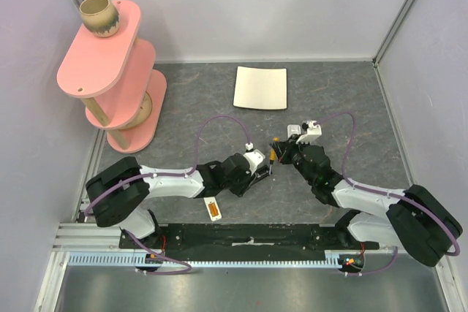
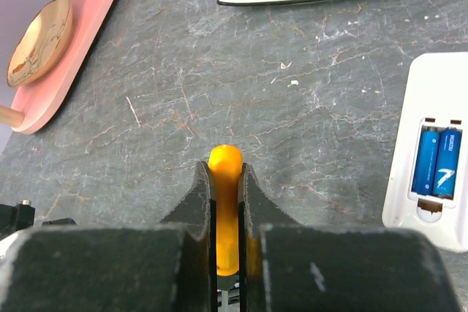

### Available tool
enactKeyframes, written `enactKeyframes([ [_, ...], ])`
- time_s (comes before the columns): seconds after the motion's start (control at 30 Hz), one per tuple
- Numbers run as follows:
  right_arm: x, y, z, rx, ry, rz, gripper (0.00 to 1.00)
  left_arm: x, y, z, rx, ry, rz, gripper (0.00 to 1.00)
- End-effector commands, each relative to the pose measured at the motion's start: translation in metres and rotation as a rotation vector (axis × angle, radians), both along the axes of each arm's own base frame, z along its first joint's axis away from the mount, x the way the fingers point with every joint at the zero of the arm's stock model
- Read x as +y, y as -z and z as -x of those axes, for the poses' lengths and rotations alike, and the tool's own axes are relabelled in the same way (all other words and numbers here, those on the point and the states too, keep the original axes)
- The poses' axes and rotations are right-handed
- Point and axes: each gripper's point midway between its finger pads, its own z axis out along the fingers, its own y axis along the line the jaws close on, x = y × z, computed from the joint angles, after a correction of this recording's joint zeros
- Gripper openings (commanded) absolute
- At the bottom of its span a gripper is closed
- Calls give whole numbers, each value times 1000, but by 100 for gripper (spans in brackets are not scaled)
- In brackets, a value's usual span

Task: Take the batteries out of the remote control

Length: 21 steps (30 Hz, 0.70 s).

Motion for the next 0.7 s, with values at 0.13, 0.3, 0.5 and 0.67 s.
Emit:
enactKeyframes([
  [0.13, -4, -24, -9, -155, 21, -33, 0, 14, 15, -1, 2, -24, -88, 31],
  [0.3, -6, -38, -11, -227, 37, -77, 0, 22, 11, -1, 12, -92, -92, 22],
  [0.5, -4, -53, -15, -305, 46, -124, 0, 30, 11, 0, 44, -192, -89, 5],
  [0.67, 2, -53, -22, -322, 47, -151, 0, 38, 11, 1, 62, -269, -99, 2],
])
